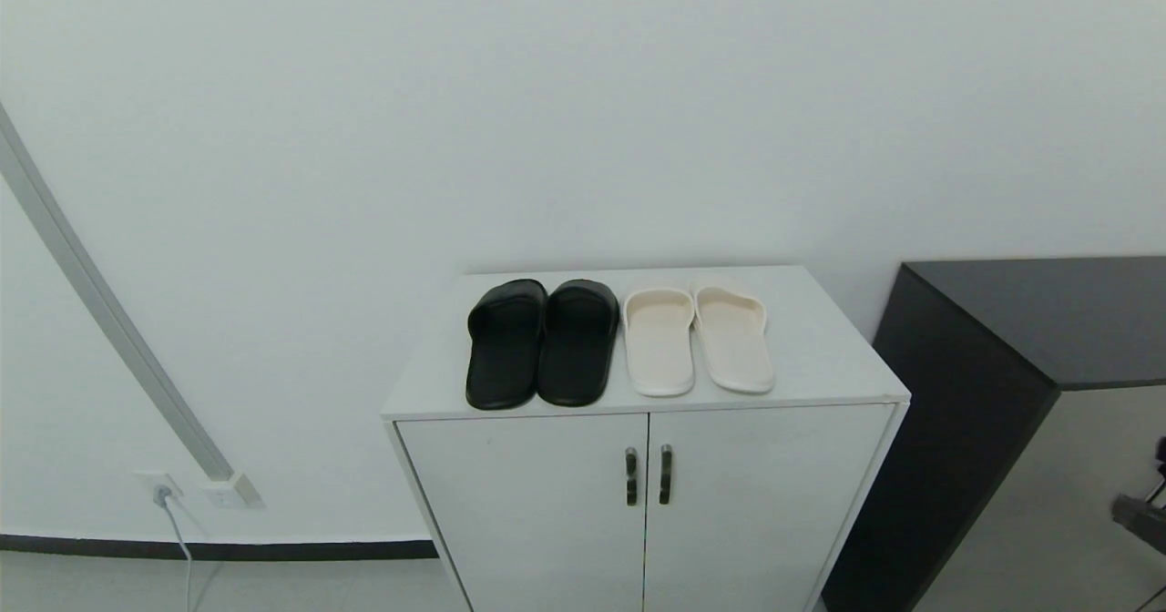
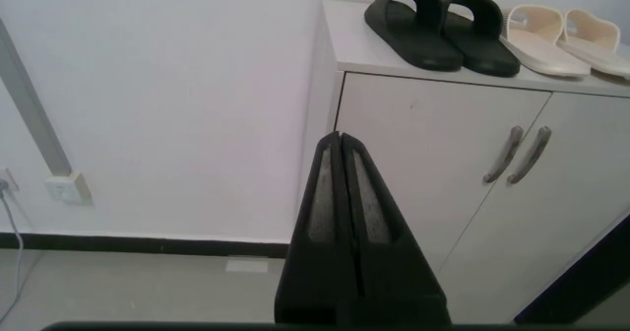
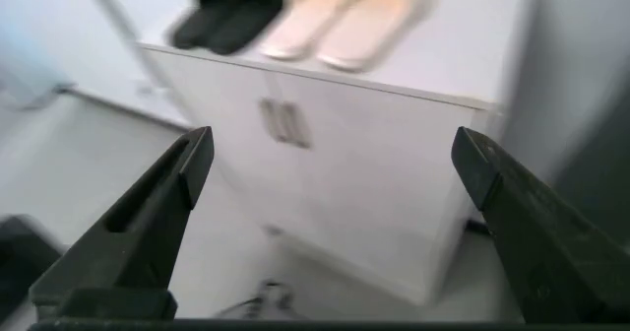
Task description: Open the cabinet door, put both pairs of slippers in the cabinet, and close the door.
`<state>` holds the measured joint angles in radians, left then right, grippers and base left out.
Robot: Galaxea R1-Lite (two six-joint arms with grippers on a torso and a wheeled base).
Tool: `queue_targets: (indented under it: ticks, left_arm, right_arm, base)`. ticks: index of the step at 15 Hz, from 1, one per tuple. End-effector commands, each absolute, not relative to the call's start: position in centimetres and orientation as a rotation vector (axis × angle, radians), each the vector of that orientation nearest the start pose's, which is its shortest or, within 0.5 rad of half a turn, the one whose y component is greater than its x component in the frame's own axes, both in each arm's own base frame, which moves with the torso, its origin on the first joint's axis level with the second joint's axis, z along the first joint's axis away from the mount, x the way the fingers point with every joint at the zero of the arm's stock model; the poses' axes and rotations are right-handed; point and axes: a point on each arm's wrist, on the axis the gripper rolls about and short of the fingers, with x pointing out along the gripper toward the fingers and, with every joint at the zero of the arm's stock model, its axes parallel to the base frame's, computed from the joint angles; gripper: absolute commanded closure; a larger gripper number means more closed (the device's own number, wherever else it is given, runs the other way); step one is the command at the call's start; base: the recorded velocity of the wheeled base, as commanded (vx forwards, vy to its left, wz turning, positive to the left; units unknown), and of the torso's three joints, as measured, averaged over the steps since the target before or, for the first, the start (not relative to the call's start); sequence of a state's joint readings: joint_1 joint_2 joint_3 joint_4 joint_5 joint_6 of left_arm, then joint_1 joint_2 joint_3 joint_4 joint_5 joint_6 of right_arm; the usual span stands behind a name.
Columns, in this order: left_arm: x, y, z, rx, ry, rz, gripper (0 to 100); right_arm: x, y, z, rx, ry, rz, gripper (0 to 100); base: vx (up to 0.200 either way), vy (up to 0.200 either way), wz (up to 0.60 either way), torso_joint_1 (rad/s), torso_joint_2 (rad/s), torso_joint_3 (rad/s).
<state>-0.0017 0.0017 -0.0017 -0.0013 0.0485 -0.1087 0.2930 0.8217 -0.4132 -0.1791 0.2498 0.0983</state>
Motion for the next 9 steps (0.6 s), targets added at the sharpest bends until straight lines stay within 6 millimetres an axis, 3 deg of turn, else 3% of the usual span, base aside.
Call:
queue_targets:
  ticks: [1,3,8,9]
  left_arm:
    - [-2.3,0.1,7.6,-0.109,-0.003,0.048,100]
    - [-2.3,0.1,7.6,-0.109,-0.003,0.048,100]
    - [-2.3,0.1,7.6,-0.109,-0.003,0.046,100]
    - [-2.3,0.1,7.6,-0.109,-0.003,0.046,100]
  right_arm:
    - [14.4,9.2,21.5,0.185,0.381,0.647,0]
    - [16.6,12.1,22.1,0.172,0.379,0.649,0]
    - [22.5,19.0,21.0,0.145,0.350,0.469,0]
    - [23.2,19.6,20.9,0.146,0.341,0.447,0]
  base:
    - [0.000,0.000,0.00,0.000,0.00,0.000]
    - [0.000,0.000,0.00,0.000,0.00,0.000]
    - [0.000,0.000,0.00,0.000,0.00,0.000]
    - [0.000,0.000,0.00,0.000,0.00,0.000]
